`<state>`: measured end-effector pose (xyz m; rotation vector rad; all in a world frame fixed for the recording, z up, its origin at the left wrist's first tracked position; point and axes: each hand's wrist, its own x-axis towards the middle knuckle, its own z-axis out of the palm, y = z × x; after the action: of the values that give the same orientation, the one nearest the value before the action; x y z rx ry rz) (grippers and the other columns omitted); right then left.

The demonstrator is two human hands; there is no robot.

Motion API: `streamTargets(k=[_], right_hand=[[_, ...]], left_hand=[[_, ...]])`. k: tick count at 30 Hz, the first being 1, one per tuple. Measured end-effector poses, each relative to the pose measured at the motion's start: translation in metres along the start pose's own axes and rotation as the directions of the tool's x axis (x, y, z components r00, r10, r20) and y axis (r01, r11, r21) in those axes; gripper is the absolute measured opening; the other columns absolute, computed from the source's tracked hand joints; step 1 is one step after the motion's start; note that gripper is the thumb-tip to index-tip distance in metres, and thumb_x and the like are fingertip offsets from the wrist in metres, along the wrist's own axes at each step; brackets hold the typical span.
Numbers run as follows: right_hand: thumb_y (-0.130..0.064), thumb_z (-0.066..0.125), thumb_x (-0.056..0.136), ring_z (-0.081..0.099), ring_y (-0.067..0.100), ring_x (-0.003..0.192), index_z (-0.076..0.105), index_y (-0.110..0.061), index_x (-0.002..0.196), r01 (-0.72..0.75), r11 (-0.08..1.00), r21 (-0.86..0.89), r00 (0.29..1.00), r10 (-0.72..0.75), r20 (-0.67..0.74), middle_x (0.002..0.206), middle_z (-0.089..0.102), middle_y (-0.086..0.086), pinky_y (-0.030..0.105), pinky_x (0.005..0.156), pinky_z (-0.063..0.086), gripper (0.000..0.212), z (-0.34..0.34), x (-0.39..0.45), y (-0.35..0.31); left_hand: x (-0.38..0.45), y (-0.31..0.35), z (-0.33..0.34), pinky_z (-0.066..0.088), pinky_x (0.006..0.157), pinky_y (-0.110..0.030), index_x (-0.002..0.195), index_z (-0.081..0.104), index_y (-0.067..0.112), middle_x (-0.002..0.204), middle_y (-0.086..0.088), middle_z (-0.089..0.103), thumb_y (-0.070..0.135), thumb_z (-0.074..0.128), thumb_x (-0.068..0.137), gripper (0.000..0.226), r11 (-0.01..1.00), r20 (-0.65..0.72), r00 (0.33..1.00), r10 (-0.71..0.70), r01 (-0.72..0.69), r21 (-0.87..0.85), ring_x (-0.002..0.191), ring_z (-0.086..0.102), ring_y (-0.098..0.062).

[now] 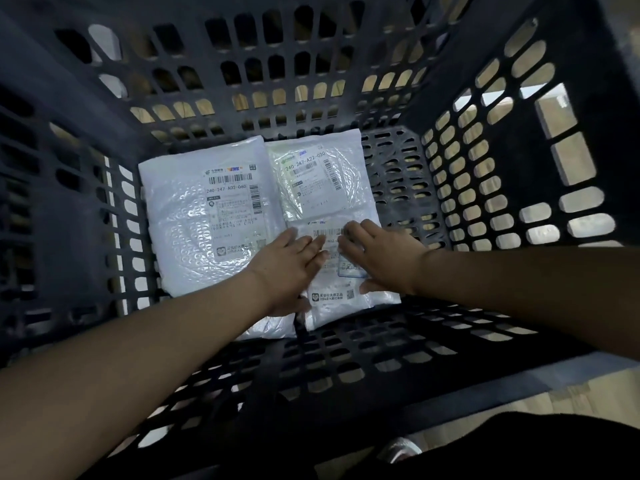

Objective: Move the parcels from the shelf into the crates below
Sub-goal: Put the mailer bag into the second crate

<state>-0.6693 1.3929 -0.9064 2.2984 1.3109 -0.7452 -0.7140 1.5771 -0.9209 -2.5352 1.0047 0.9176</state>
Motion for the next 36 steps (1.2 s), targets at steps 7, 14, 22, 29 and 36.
streamTargets(k=[7,14,22,29,36], right_hand=[[-0.052,0.043,0.095,0.011,0.027,0.142,-0.006,-0.017,0.151,0.171,0.985,0.032,0.976,-0.174,0.13,0.156,-0.009,0.013,0.038,0.106,0.036,0.083,0.005,-0.02,0.029],[-0.051,0.037,0.097,-0.019,0.026,0.144,-0.027,-0.022,0.145,0.28,0.96,-0.031,0.923,-0.26,0.285,0.148,-0.039,0.011,0.039,0.116,0.015,0.085,0.021,-0.026,0.041],[-0.047,0.038,0.098,-0.003,0.024,0.147,-0.015,-0.032,0.149,0.239,0.971,-0.002,0.922,-0.226,0.315,0.155,-0.027,0.003,0.045,0.114,0.026,0.075,0.01,-0.017,0.045],[-0.043,0.041,0.099,0.016,0.028,0.144,-0.003,-0.03,0.152,0.185,0.982,-0.022,0.928,-0.167,0.334,0.159,-0.014,0.007,0.041,0.109,0.034,0.07,-0.001,-0.014,0.033],[-0.038,0.044,0.099,0.012,0.026,0.145,0.001,-0.034,0.151,0.144,0.989,-0.037,0.918,-0.119,0.378,0.16,-0.007,0.003,0.041,0.111,0.03,0.068,-0.021,-0.021,0.029]], left_hand=[[-0.015,0.014,-0.001,-0.001,0.116,-0.045,0.151,0.005,0.025,0.157,-0.019,-0.008,0.042,0.041,0.097,0.067,0.997,0.014,0.997,0.08,-0.08,0.009,0.144,0.005,-0.032],[-0.015,0.019,0.015,-0.01,0.113,-0.049,0.148,-0.002,0.04,0.153,-0.016,-0.024,0.049,0.038,0.097,0.066,0.983,0.14,0.985,0.104,-0.123,0.139,0.145,-0.008,-0.031],[-0.011,0.011,0.001,-0.011,0.114,-0.044,0.148,0.01,0.04,0.158,-0.011,-0.006,0.038,0.034,0.1,0.054,0.991,0.092,0.989,0.116,-0.122,0.062,0.145,-0.004,-0.03],[-0.015,0.009,0.01,-0.019,0.109,-0.037,0.15,-0.004,0.034,0.155,-0.014,-0.02,0.023,0.034,0.1,0.064,0.997,0.008,0.997,0.077,-0.076,-0.033,0.144,-0.014,-0.032],[-0.023,0.012,-0.007,-0.01,0.115,-0.042,0.15,0.001,0.035,0.156,-0.011,-0.017,0.029,0.041,0.097,0.066,0.998,0.137,0.989,0.06,-0.056,-0.03,0.145,-0.011,-0.029]])
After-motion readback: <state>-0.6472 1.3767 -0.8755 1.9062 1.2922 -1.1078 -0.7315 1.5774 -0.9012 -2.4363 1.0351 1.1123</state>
